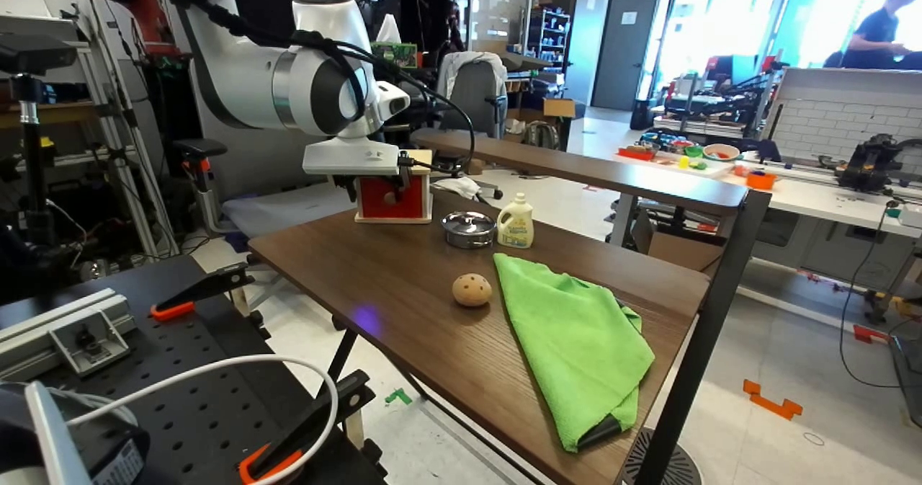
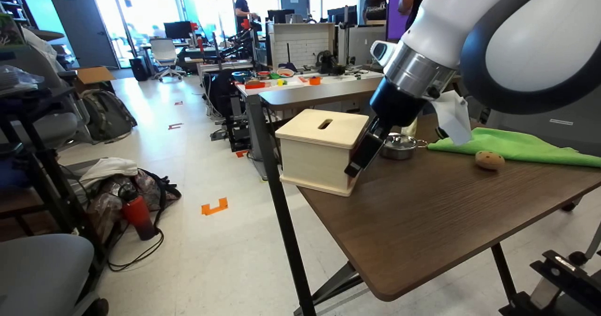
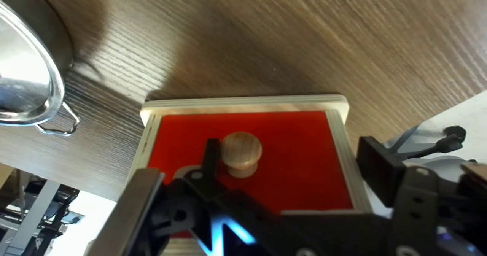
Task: Open the drawer
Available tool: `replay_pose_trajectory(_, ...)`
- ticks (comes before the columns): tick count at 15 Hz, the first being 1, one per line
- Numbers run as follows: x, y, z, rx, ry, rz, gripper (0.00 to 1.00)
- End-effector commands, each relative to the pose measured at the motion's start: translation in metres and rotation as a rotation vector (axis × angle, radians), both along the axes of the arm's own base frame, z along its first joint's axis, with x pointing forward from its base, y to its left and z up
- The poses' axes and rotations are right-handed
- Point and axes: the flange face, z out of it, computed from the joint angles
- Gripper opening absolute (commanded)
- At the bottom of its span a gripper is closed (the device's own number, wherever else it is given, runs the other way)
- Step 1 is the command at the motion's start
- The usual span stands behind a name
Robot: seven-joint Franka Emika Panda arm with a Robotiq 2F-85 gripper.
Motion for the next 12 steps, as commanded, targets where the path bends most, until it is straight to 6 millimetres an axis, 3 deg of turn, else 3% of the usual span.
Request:
replay_pose_trajectory(1, 0.008, -0.005, -0.005, 0.011, 0.020, 0.001, 0.64)
replay_pose_trajectory(3, 0.009, -0.007, -0.005, 0.012, 0.020, 0.003, 0.64)
replay_pose_trajectory(4, 0.011, -0.008, -0.004, 0.009, 0.017, 0.005, 0.97)
replay_pose_trajectory(12, 0.016, -0.023, -0.006, 0.023, 0.075, 0.000, 1.00)
